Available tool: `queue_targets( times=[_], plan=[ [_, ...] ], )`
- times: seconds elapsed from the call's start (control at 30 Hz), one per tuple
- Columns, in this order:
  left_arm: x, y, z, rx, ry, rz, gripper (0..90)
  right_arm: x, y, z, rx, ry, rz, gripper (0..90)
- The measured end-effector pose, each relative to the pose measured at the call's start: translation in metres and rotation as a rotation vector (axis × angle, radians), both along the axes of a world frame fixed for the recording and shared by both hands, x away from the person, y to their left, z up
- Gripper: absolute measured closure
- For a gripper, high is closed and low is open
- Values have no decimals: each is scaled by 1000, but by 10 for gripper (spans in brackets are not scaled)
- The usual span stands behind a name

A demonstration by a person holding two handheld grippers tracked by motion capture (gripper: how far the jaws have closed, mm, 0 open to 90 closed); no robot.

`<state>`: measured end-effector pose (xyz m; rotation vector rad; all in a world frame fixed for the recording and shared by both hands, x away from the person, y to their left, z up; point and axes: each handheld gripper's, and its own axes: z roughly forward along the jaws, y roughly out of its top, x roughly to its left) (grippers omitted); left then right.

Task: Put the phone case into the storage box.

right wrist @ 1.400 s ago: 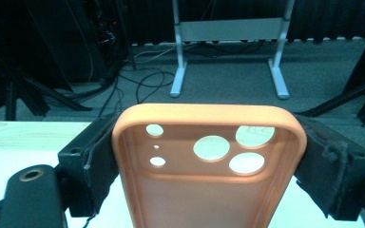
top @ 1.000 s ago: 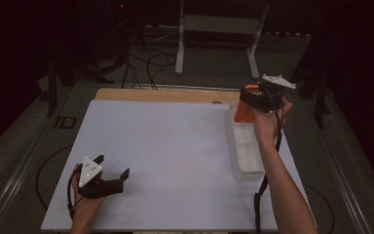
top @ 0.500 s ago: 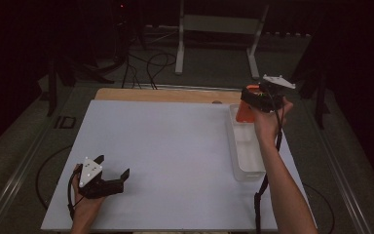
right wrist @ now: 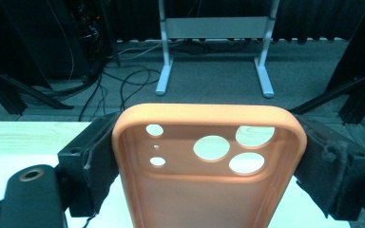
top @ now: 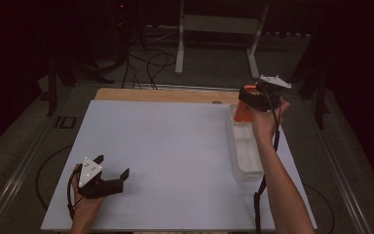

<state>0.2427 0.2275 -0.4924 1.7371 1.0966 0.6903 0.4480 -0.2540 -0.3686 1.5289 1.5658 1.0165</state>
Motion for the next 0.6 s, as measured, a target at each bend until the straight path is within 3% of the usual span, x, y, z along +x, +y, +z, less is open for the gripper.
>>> queue_targets(
  times=[0.6],
  plan=[
    [-1, 3, 1, -5, -4, 7, 3, 12, 4, -14, 2, 21, -7, 158]
  ],
)
